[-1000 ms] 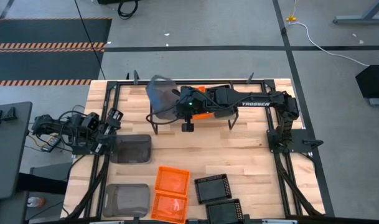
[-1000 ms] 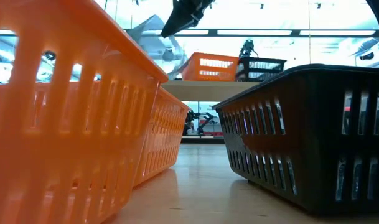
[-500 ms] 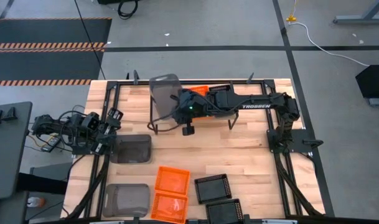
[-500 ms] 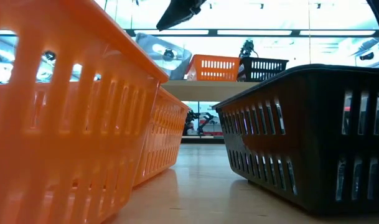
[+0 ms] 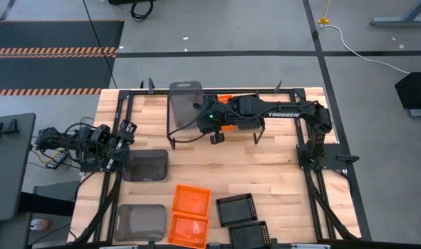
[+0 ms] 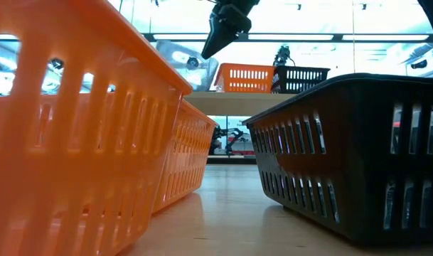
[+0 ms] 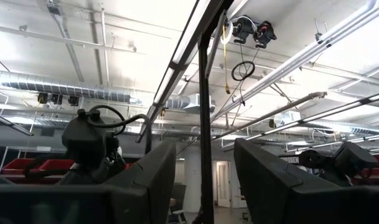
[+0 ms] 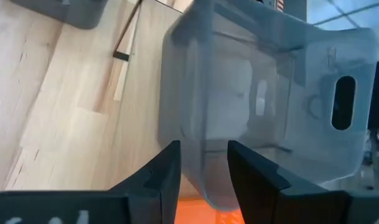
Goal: Stack baskets on shelf by color
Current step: Put the top right black transparent bin on the shelf
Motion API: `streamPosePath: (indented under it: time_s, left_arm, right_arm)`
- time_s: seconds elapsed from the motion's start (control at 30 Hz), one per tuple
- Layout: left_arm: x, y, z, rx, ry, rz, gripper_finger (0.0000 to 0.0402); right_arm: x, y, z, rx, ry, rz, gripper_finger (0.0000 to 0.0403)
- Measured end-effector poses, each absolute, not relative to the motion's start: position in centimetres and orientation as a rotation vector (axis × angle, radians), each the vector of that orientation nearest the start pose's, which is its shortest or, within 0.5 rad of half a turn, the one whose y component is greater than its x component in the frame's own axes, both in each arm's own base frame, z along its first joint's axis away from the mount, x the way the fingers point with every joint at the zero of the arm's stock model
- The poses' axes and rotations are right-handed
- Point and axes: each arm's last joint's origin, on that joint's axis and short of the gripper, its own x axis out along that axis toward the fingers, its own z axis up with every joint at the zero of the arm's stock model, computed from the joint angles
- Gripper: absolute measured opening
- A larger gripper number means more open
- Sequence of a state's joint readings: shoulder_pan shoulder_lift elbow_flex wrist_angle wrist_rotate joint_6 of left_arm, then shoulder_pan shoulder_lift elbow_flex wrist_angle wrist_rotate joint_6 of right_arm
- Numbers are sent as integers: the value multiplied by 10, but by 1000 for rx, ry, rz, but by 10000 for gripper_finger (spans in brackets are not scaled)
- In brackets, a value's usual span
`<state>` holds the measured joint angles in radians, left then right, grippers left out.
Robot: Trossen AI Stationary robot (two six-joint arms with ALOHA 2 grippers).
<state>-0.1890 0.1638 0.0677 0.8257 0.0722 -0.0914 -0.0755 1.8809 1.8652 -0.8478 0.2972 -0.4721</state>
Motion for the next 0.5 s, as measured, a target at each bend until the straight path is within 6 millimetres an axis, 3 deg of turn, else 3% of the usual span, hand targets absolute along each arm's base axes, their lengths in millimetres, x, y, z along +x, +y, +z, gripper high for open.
streamPosePath:
  time_s: [0.5]
  left_arm:
    - [79,-17,247,-128,-719,-282,172]
  right_arm:
    - [408,-37,339,-499,912,-84,158]
